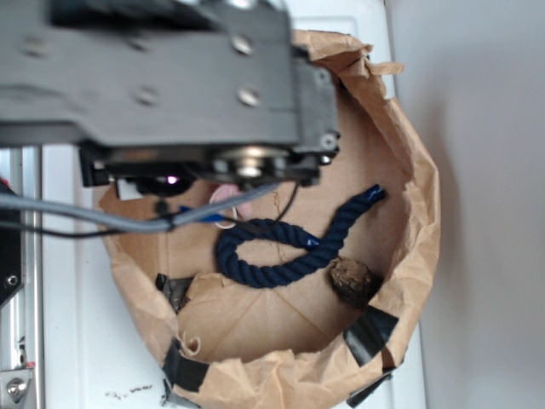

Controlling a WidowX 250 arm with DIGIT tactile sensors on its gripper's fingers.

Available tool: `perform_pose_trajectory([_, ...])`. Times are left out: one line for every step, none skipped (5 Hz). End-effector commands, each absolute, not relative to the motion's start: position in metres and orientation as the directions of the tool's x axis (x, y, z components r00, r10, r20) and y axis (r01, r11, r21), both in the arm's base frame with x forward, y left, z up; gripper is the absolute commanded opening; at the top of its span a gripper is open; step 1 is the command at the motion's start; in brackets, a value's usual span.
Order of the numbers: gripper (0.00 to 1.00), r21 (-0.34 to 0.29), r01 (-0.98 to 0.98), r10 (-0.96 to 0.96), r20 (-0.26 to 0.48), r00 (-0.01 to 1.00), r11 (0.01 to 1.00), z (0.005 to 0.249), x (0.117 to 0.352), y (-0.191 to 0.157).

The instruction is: Grab the pink bunny.

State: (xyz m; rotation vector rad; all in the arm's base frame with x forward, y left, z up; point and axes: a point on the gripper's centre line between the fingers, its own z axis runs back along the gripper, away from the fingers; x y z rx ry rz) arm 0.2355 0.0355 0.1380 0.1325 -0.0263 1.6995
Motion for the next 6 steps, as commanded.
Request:
perform_pose_trajectory([1.00,0.013,-0.990,0.976,0.167,-0.139,-0.143,0.124,0.255,0.038])
perform_pose_trajectory([1.00,0.012,-0.990,0.970,0.202,-0.132,-0.137,0.111,0.255,0.038])
perform_pose_trajectory([1.00,-0.007,-0.994,0.963,0.246,-0.109,-0.111,0.096,0.249,0.035])
perform_pose_trajectory([1.00,-0.016,-0.996,0.961,0.265,-0.084,-0.082,0.078,0.245,0.036])
perform_pose_trajectory([1.00,-0.018,-0.999,0.966,0.256,-0.043,-0.040,0.066,0.251,0.039])
perform_pose_trajectory([1.00,-0.005,-0.999,0.967,0.253,-0.035,-0.034,0.061,0.269,0.047])
